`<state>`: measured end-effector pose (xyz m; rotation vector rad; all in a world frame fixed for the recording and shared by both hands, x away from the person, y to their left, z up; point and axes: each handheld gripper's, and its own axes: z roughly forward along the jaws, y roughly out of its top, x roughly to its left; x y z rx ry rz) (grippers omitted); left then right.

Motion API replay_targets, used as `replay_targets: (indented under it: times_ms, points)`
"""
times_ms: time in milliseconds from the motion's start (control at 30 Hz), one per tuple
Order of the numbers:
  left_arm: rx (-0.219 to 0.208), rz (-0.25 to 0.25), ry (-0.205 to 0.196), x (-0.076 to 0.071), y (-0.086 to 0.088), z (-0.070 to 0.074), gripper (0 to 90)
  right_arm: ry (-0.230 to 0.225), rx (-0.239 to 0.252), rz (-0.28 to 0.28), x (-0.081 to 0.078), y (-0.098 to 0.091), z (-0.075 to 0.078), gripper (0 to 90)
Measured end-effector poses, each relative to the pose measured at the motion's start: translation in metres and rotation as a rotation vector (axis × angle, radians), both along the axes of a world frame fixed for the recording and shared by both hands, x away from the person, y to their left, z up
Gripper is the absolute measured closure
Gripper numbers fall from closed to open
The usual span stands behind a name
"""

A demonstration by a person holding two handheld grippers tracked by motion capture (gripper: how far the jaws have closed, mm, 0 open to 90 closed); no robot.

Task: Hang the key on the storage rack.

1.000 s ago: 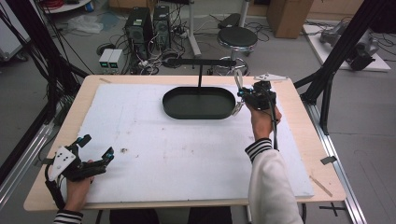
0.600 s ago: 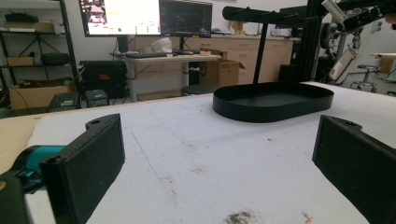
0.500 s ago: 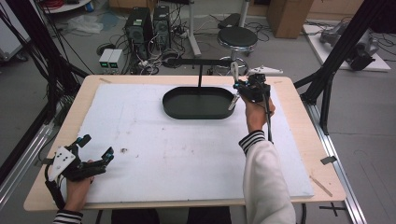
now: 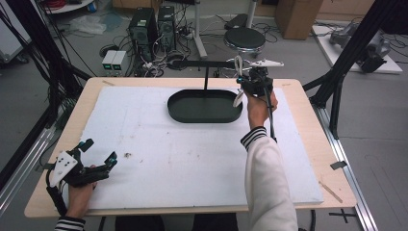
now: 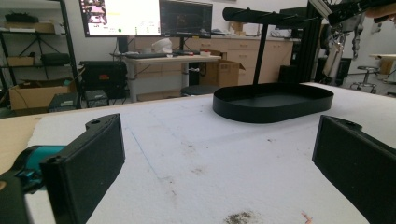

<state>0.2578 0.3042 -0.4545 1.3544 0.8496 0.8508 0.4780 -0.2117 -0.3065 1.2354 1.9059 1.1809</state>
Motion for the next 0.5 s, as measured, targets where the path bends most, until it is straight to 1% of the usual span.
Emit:
replay_targets:
  times_ms: [67, 133, 167, 267, 300, 367, 433, 467, 500]
  points:
    - [0.0, 0.0, 0.0, 0.0, 0.0001, 0.0, 2.8, -0.002, -0.001, 0.005, 0.0013, 0.0006, -0.0012, 82.0]
    - [0.0, 0.0, 0.0, 0.0, 0.0001, -0.0001, 2.8, 0.007, -0.018, -0.002, 0.0031, 0.004, -0.0039, 82.0]
    - [-0.001, 0.0, 0.0, 0.0, 0.0, 0.0, 2.8, 0.003, -0.022, -0.005, 0.0036, 0.0044, -0.0046, 82.0]
    - [-0.001, 0.0, 0.0, 0.0, 0.0, 0.0, 2.8, 0.0, -0.014, -0.012, 0.0042, 0.0046, -0.005, 82.0]
    - [0.0, 0.0, 0.0, 0.0, 0.0001, -0.0001, 2.8, -0.004, -0.025, -0.018, 0.0043, 0.0045, -0.005, 82.0]
    - [-0.001, 0.0, 0.0, 0.0, 0.0, -0.0001, 2.8, 0.001, -0.032, -0.023, 0.0035, 0.004, -0.0051, 82.0]
    - [-0.001, 0.0, 0.0, 0.0, 0.0, 0.0, 2.8, -0.001, -0.033, -0.025, 0.0029, 0.004, -0.0049, 82.0]
    - [-0.002, 0.0, 0.0, 0.0, 0.0, -0.0001, 2.8, 0.003, -0.022, -0.025, 0.0022, 0.0037, -0.0051, 82.0]
    - [0.0, 0.0, 0.0, 0.0, 0.0, 0.0, 2.8, 0.003, -0.022, -0.025, 0.0022, 0.0037, -0.0051, 82.0]
